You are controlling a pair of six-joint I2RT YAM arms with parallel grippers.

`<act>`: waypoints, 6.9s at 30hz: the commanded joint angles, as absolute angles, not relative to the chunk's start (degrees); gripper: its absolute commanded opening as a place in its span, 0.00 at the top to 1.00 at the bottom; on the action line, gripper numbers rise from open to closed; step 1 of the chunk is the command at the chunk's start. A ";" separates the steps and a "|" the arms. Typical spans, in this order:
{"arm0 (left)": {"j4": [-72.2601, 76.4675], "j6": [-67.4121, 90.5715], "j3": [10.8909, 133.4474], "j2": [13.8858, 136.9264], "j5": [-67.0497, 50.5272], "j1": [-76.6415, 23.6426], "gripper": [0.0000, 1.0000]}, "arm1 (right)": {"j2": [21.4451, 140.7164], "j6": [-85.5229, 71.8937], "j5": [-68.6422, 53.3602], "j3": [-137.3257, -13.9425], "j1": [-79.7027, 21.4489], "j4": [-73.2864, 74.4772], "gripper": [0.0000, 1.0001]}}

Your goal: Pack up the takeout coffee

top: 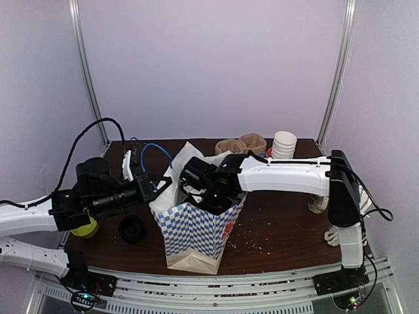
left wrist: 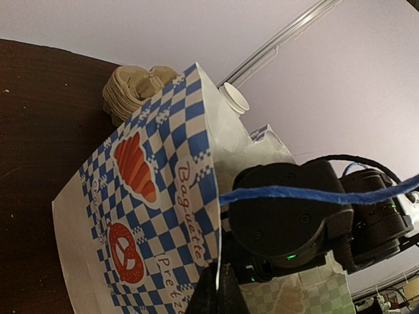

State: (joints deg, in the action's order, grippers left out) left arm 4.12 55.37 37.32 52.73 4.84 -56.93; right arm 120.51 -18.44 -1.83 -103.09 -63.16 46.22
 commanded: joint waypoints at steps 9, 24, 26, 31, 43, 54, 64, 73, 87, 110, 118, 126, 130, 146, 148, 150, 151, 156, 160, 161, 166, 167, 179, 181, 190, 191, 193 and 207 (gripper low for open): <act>2.36 53.74 38.89 54.32 4.04 -56.78 1.00 | 111.89 -19.42 -1.59 -105.82 -63.61 45.61 0.00; 2.59 53.70 38.93 54.98 4.04 -56.78 1.00 | 108.06 -18.63 -0.01 -107.05 -63.56 48.29 0.00; 2.47 53.62 39.02 54.93 4.04 -56.78 1.00 | 106.93 -18.65 0.15 -106.88 -63.55 47.71 0.00; 2.12 53.38 39.11 54.90 4.13 -56.78 1.00 | 105.13 -18.58 0.86 -109.39 -63.55 48.84 0.00; 2.11 53.27 39.46 55.52 4.03 -56.78 1.00 | 101.80 -18.63 3.60 -113.82 -63.47 52.20 0.00; -1.74 51.33 43.60 57.13 4.23 -56.78 0.91 | 93.74 -18.52 8.39 -119.76 -63.07 51.59 0.00; -5.18 50.87 47.36 58.61 3.43 -56.78 0.60 | 82.19 -18.37 25.55 -112.10 -61.60 51.95 0.00; -9.42 49.74 51.69 58.91 3.48 -56.78 0.29 | 71.09 -25.91 25.45 -91.91 -60.62 42.92 0.00; -20.94 41.03 62.99 67.76 6.62 -56.78 0.38 | 66.28 -31.90 22.66 -81.67 -60.17 40.04 0.00; -14.79 18.91 69.31 66.96 8.65 -56.87 1.00 | 61.60 -30.74 24.00 -73.34 -60.03 31.00 0.00; -5.61 10.76 62.35 65.18 5.05 -56.87 1.00 | 58.73 -25.37 8.76 -66.83 -60.03 24.05 0.00; -5.26 5.22 67.77 68.20 1.71 -57.30 1.00 | 58.23 -21.14 14.03 -68.20 -60.05 26.59 0.00; -5.71 2.57 70.96 69.21 0.50 -57.48 1.00 | 56.54 -19.33 15.90 -69.47 -60.03 25.04 0.00; 0.32 -2.52 68.67 69.97 -4.79 -59.91 1.00 | 62.39 -17.46 10.75 -76.41 -60.03 33.75 0.00; 1.92 -2.97 67.86 69.87 -4.81 -60.71 1.00 | 63.13 -18.86 8.46 -75.30 -59.98 33.30 0.00; 2.58 -3.37 67.67 69.98 -4.79 -61.42 1.00 | 63.97 -20.20 6.75 -74.00 -59.94 32.96 0.01; 2.63 -3.52 67.74 70.15 -4.76 -61.70 1.00 | 64.18 -20.89 5.62 -72.99 -59.94 32.30 0.02; 3.24 -4.61 67.42 70.18 -4.38 -63.19 1.00 | 64.75 -24.59 2.46 -68.34 -59.94 28.25 0.05; 5.26 -4.78 65.57 69.49 -3.93 -64.34 1.00 | 66.90 -26.40 3.84 -66.57 -59.73 26.91 0.09; 5.56 -4.71 65.30 69.42 -3.91 -64.52 1.00 | 67.49 -26.69 5.04 -66.39 -59.63 26.91 0.10; 6.07 -4.17 64.86 69.73 -3.87 -65.44 1.00 | 69.53 -24.74 5.94 -65.97 -58.67 24.40 0.14; 6.10 -4.21 64.86 69.80 -3.87 -65.66 1.00 | 70.16 -23.89 6.06 -66.41 -58.44 24.35 0.14; 4.82 -4.39 66.08 70.67 -3.74 -66.62 1.00 | 73.57 -12.86 4.25 -70.56 -55.48 24.68 0.11; 4.19 -4.47 66.60 70.82 -3.55 -66.69 1.00 | 72.25 -11.29 2.82 -70.80 -55.52 24.23 0.07; 4.13 -4.74 67.12 71.10 -3.87 -67.09 1.00 | 75.31 -8.39 -2.36 -75.10 -54.23 28.24 0.10; 4.24 -4.72 67.15 71.10 -3.87 -67.14 1.00 | 75.85 -8.43 -2.81 -75.29 -53.92 28.22 0.13; 4.30 -4.68 67.08 71.02 -3.82 -67.36 1.00 | 76.70 -8.45 -4.16 -75.39 -53.38 27.70 0.20; 4.48 -4.79 67.32 71.36 -3.35 -68.03 1.00 | 79.57 -9.47 -8.75 -75.86 -52.72 26.44 0.75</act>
State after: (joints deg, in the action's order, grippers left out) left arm 2.02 -4.05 65.36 70.89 -3.66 -67.61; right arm 79.81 -9.52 -7.40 -74.48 -52.97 26.39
